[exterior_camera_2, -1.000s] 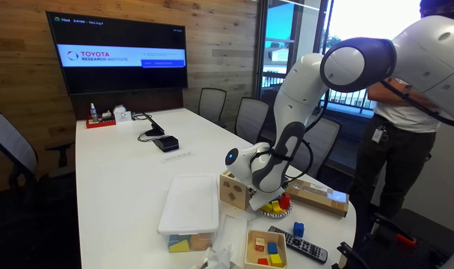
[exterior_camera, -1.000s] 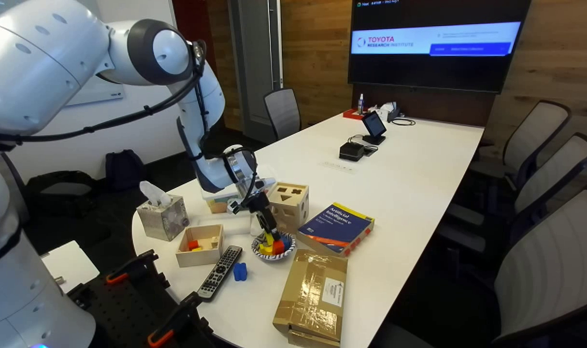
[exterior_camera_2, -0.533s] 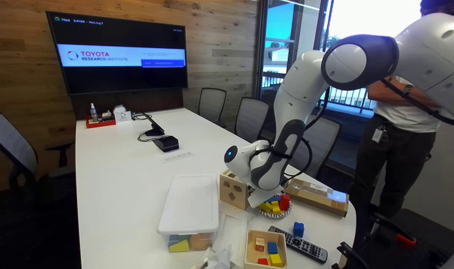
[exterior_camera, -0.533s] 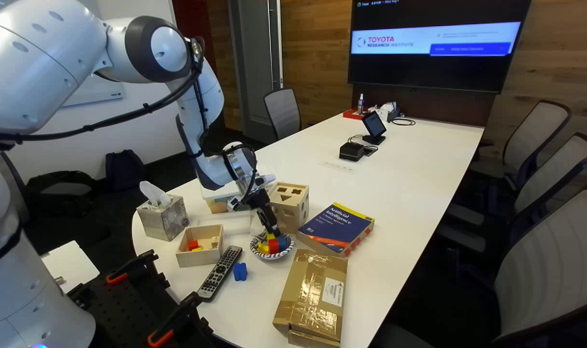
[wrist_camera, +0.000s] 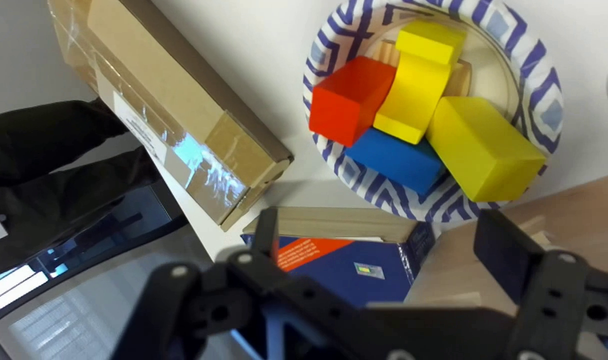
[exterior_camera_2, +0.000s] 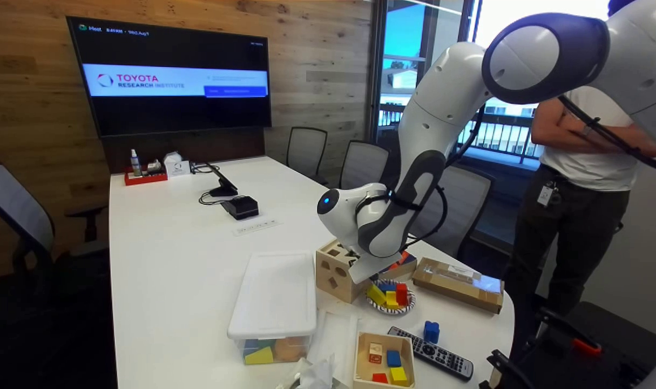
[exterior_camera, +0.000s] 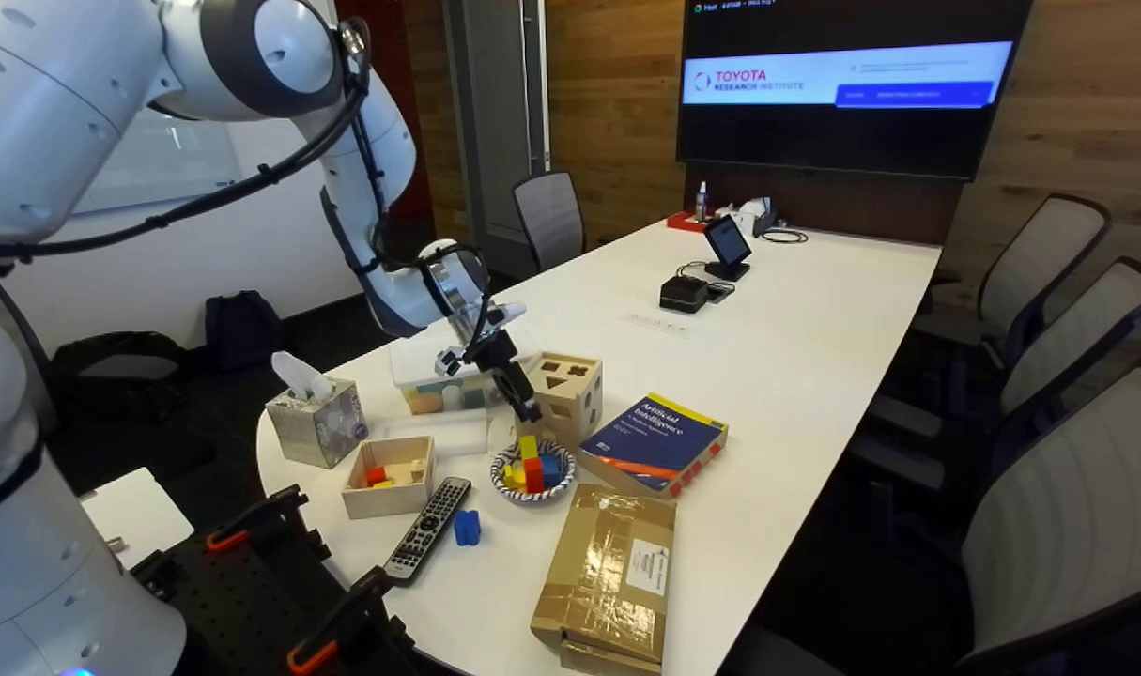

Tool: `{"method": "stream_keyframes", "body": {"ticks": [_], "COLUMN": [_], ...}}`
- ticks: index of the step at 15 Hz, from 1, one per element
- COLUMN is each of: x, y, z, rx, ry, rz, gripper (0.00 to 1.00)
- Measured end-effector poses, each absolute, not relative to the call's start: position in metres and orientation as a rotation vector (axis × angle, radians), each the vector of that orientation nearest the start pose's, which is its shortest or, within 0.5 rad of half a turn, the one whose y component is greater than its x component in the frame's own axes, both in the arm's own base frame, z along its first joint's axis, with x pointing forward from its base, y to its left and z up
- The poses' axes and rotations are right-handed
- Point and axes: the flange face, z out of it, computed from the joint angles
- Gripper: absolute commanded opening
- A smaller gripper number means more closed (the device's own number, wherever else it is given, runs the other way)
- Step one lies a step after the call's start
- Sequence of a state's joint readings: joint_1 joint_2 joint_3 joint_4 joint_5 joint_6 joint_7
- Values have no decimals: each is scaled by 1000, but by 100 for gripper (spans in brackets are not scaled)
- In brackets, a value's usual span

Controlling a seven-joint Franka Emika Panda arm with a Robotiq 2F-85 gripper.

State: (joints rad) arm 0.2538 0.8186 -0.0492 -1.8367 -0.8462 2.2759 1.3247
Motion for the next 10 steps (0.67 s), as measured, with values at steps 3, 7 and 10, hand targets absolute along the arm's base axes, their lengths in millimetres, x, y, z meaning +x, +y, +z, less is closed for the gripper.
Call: {"method": "stream_keyframes", "body": {"ticks": [3, 7, 10], "x": [579, 578, 578], "y": [102, 101, 101], "z": [63, 62, 62], "rx": [2433, 2433, 2433], "ry": [-516, -515, -515], "rz": [167, 164, 165], "gripper": [100, 100, 100]}}
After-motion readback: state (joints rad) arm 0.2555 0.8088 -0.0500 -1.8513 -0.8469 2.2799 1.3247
